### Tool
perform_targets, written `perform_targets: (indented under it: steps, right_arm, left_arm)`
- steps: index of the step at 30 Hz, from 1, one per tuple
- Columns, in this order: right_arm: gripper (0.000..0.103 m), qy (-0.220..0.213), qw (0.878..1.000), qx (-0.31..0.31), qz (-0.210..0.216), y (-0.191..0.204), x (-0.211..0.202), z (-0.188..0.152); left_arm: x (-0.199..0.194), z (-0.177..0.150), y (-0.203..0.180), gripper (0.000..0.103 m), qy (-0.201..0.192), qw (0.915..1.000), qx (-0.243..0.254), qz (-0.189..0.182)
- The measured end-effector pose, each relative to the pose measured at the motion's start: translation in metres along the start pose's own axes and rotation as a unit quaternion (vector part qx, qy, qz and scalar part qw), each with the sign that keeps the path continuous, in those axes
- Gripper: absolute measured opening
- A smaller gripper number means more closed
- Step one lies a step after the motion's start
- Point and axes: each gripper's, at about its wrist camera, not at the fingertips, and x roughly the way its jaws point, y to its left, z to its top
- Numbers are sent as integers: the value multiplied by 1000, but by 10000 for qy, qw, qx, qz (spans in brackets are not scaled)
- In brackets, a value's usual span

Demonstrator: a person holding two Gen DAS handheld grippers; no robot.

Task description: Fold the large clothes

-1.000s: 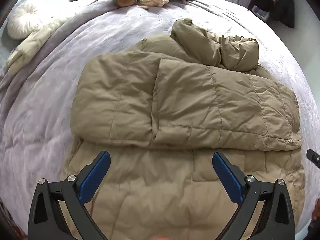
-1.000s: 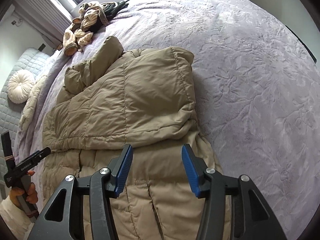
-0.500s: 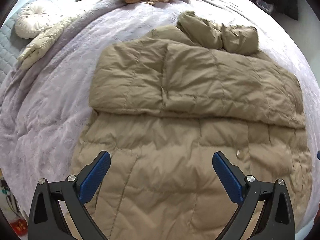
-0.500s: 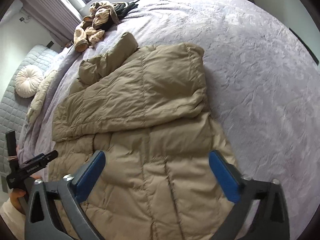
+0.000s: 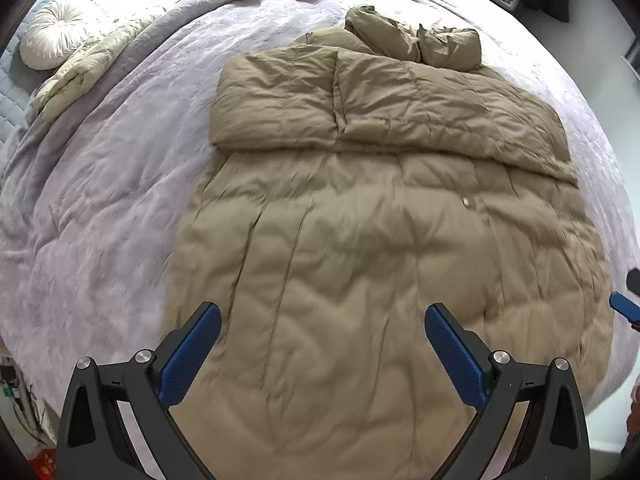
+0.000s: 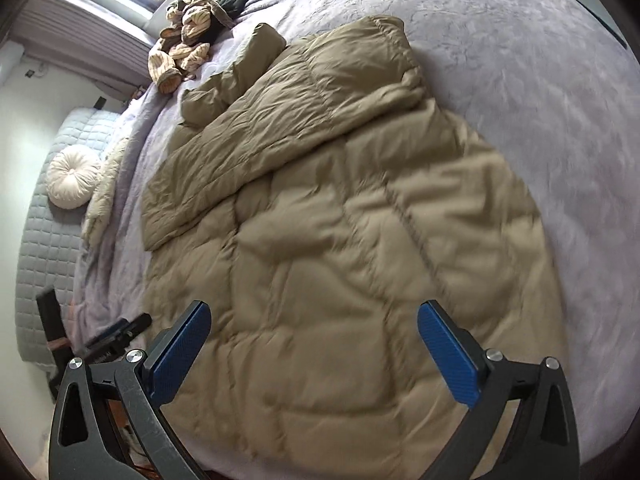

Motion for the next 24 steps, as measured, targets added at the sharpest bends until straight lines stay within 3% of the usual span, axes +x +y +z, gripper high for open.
perform_targets:
  steps: [10,15,24]
  right_arm:
    - [103,150,9965,779,245,5,-24,-59]
    - [103,206,9940,1058,179,3,-33,-85]
    - [103,308,9822,1838,237,-13,-42,-132]
  left_arm:
    - [-29,-54,24,102,417,9991,70,60]
    - [-43,-79,32,102,464,9988,53,-165]
    - [-49,-118,77,102,719,9941,-538,-600]
